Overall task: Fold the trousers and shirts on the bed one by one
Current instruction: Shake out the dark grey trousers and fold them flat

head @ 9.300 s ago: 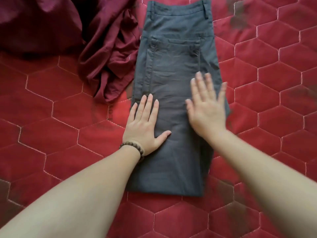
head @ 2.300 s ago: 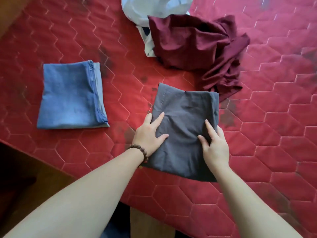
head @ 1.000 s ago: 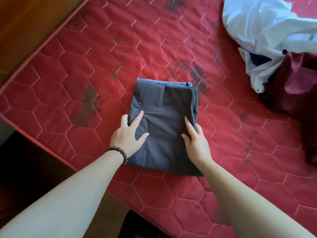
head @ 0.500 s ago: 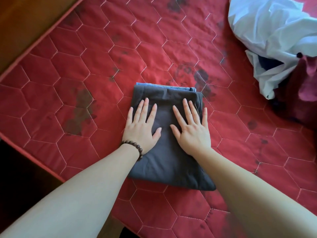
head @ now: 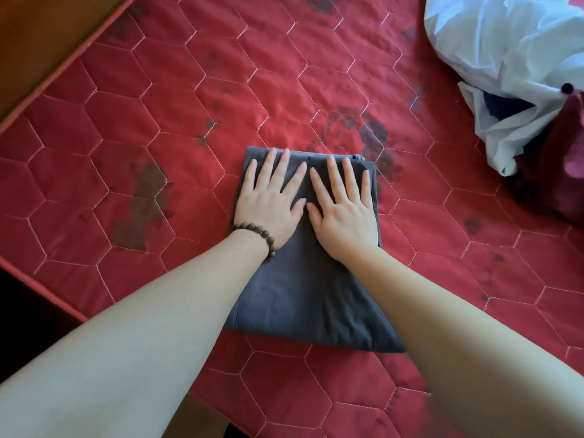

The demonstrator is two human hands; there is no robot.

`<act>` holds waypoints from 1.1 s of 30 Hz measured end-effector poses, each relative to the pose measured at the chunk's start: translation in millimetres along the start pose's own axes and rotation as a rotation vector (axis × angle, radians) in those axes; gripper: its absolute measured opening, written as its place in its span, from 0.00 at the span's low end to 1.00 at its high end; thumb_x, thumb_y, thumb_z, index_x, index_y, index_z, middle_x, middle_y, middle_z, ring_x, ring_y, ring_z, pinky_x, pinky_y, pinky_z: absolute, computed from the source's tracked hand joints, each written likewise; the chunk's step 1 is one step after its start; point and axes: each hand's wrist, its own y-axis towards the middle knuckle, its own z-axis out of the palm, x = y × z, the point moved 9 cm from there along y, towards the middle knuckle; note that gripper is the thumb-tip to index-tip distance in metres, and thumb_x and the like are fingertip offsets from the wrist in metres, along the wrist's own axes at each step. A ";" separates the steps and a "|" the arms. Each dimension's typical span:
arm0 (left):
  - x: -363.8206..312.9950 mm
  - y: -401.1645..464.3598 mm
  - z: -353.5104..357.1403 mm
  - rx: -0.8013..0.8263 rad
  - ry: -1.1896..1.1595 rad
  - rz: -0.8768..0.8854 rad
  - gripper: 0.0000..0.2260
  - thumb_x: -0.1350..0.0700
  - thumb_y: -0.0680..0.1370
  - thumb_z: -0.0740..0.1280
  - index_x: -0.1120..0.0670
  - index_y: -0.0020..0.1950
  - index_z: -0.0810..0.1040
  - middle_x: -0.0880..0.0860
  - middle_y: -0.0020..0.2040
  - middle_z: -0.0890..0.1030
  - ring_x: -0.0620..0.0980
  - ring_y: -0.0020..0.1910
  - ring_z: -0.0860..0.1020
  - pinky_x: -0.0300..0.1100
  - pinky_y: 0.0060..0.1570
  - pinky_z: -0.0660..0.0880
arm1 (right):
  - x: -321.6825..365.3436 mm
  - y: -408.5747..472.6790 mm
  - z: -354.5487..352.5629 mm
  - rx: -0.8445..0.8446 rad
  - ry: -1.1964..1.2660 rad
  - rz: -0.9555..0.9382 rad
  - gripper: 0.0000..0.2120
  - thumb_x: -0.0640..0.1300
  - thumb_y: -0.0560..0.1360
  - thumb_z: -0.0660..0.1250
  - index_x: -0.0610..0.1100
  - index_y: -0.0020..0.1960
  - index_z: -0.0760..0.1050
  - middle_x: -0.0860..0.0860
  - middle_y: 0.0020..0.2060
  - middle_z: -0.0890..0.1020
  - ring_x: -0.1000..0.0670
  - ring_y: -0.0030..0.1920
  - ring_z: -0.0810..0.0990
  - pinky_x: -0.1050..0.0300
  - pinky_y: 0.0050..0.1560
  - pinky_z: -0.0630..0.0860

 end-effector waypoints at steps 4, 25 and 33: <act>20.1 -16.7 10.6 0.017 -0.049 -0.076 0.30 0.42 0.80 0.51 0.51 0.79 0.50 0.54 0.79 0.47 0.53 0.78 0.45 0.55 0.75 0.44 | -28.7 -14.4 8.1 0.038 0.022 0.169 0.27 0.59 0.81 0.48 0.54 0.78 0.51 0.49 0.78 0.48 0.46 0.78 0.43 0.38 0.74 0.38; 5.5 -106.6 36.6 0.122 -0.113 -0.068 0.31 0.34 0.76 0.46 0.40 0.78 0.47 0.55 0.79 0.43 0.56 0.78 0.42 0.56 0.75 0.47 | -10.3 -114.8 35.6 0.125 0.142 0.206 0.32 0.60 0.79 0.50 0.49 0.79 0.48 0.46 0.78 0.46 0.47 0.78 0.44 0.46 0.77 0.44; -8.7 -106.2 4.2 0.242 -0.180 -0.126 0.31 0.41 0.79 0.55 0.48 0.79 0.48 0.57 0.79 0.49 0.56 0.78 0.46 0.54 0.75 0.48 | -21.2 -126.7 -6.6 0.160 0.261 0.271 0.32 0.52 0.80 0.58 0.47 0.79 0.49 0.49 0.78 0.48 0.48 0.78 0.44 0.46 0.77 0.43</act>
